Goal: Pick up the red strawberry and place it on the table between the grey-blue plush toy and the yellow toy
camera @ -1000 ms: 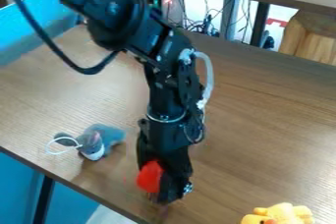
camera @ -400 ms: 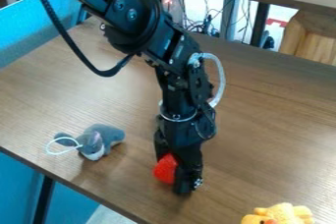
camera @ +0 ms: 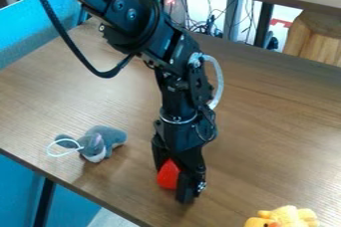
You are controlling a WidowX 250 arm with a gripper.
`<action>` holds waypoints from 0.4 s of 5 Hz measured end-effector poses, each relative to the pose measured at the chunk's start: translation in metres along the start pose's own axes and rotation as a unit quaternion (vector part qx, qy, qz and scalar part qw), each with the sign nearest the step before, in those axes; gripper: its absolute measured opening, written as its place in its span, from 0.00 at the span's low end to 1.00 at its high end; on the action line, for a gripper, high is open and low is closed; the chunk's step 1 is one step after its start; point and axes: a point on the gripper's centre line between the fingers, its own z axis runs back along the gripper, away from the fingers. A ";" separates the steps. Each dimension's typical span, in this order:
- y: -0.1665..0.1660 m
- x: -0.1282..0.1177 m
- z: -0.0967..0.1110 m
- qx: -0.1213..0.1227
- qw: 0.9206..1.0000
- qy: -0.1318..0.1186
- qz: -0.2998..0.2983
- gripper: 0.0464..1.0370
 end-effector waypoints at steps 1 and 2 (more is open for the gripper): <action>0.002 -0.004 0.002 0.000 1.000 0.001 0.006 0.97; 0.006 -0.015 0.009 -0.006 1.000 0.005 0.014 0.97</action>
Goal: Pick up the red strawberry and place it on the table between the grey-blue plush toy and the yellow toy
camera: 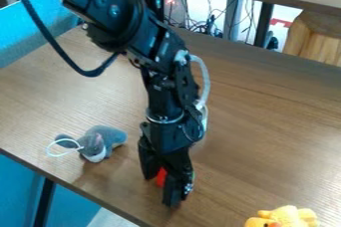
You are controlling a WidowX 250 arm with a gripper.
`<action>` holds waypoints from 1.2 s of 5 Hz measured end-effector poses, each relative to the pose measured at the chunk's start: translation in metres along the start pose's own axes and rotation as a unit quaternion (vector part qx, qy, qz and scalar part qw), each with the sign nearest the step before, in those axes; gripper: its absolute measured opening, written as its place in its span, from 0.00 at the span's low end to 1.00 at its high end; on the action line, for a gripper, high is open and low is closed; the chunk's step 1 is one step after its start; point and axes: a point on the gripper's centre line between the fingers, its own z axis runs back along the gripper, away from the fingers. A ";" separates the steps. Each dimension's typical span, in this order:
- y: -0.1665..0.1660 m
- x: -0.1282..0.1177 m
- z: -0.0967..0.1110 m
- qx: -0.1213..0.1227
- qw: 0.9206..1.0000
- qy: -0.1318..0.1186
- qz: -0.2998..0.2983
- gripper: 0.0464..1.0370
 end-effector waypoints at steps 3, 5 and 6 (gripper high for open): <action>0.021 -0.014 0.065 -0.005 0.998 -0.057 0.008 0.97; 0.054 0.006 0.095 0.034 0.999 -0.032 0.024 0.97; 0.055 0.005 0.095 0.033 0.999 -0.029 0.025 0.96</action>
